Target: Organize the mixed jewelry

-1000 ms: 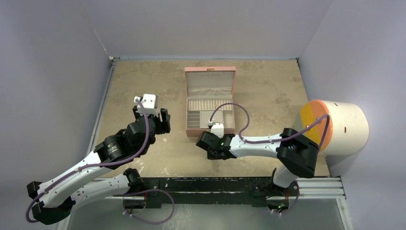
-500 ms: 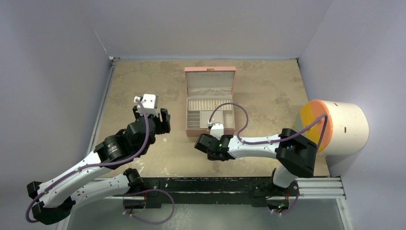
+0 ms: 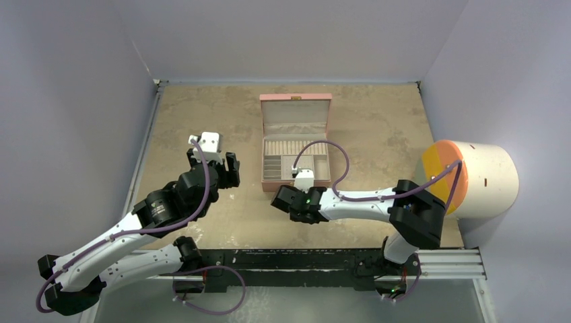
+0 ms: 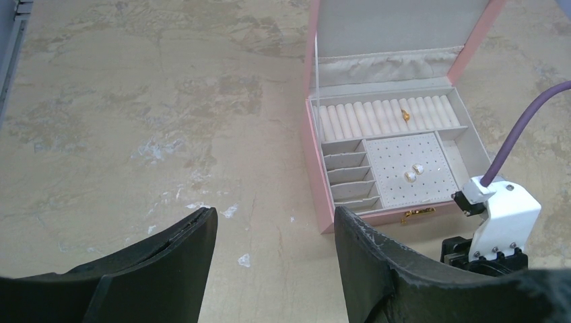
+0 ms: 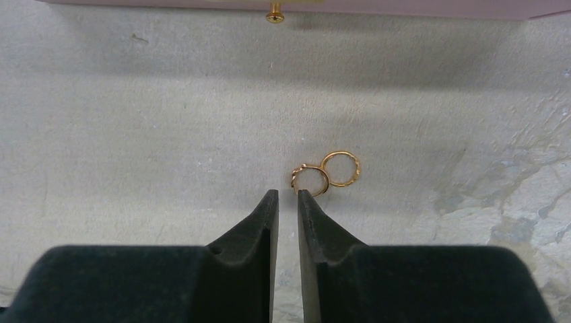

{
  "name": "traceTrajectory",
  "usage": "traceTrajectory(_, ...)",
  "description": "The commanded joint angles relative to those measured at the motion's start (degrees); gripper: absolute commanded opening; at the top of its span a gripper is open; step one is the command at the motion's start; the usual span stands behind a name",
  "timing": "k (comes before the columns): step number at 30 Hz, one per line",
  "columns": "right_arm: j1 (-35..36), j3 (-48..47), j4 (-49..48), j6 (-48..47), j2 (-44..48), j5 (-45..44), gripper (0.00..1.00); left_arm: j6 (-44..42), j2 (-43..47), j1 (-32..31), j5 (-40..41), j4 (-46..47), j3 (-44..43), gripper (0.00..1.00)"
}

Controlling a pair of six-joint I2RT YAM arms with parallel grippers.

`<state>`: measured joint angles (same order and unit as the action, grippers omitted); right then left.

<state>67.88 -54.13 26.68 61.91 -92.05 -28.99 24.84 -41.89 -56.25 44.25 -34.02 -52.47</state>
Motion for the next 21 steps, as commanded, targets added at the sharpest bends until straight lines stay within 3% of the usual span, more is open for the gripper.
traceTrajectory(1,0.22,-2.12,0.77,1.15,-1.74,-3.09,0.19,-0.41,0.27,0.44,-0.03,0.95,0.01,0.63)
traceTrajectory(21,-0.42,-1.24,-0.68,1.75,-5.14,-2.68,0.17,-0.35,0.23,0.53,0.02,0.97,0.02,0.63)
